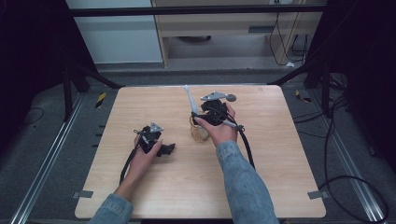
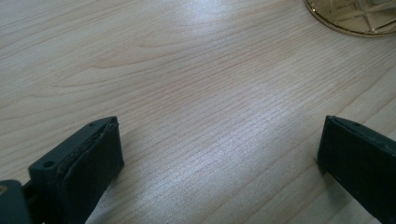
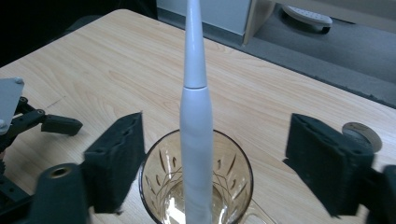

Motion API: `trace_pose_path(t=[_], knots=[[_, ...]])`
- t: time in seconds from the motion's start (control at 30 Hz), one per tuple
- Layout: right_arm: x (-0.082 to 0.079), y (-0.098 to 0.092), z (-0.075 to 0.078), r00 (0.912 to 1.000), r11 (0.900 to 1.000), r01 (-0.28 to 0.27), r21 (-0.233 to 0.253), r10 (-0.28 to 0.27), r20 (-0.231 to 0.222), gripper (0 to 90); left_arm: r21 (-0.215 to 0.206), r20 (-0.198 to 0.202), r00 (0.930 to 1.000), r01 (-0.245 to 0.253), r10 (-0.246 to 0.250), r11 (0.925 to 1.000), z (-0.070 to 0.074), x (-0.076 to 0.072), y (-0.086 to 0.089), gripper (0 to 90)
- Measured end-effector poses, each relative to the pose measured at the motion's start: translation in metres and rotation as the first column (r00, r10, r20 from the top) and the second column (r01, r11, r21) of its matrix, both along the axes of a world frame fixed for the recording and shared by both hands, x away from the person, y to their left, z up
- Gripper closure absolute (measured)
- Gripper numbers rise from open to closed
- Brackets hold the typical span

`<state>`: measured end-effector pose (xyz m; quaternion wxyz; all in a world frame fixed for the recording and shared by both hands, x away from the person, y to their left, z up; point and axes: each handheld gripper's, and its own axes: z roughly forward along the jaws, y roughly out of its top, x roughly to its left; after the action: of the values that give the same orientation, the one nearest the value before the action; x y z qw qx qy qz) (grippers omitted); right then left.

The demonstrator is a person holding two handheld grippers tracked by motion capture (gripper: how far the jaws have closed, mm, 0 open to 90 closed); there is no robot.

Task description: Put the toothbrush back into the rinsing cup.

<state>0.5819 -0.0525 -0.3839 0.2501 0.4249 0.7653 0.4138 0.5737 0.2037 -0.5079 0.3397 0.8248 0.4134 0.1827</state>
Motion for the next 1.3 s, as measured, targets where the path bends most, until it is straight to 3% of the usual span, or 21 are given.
trace_pose_path(t=[0.23, 0.77, 1.03, 1.3], knots=[[-0.005, -0.006, 0.002, 0.9988, 0.999, 0.050, -0.003, -0.050, 0.000, 6.2, 0.000, 0.000, 1.0000, 0.000, 0.000, 1.0000, 0.000, 0.000, 0.000, 0.0], [-0.015, -0.026, 0.005, 0.9963, 0.997, 0.081, 0.003, -0.081, 0.030, 6.2, 0.000, 0.000, 1.0000, 0.000, 0.000, 1.0000, 0.000, 0.000, 0.000, 0.0], [-0.019, -0.042, 0.010, 0.9921, 0.994, 0.113, 0.003, -0.113, 0.053, 5.3, -0.001, -0.001, 1.0000, -0.001, 0.001, 1.0000, 0.000, 0.000, 0.000, 0.0], [-0.021, -0.060, 0.005, 0.9859, 0.987, 0.159, -0.007, -0.158, 0.054, 5.1, -0.001, -0.002, 1.0000, -0.001, 0.001, 1.0000, 0.000, 0.000, 0.000, 0.0]])
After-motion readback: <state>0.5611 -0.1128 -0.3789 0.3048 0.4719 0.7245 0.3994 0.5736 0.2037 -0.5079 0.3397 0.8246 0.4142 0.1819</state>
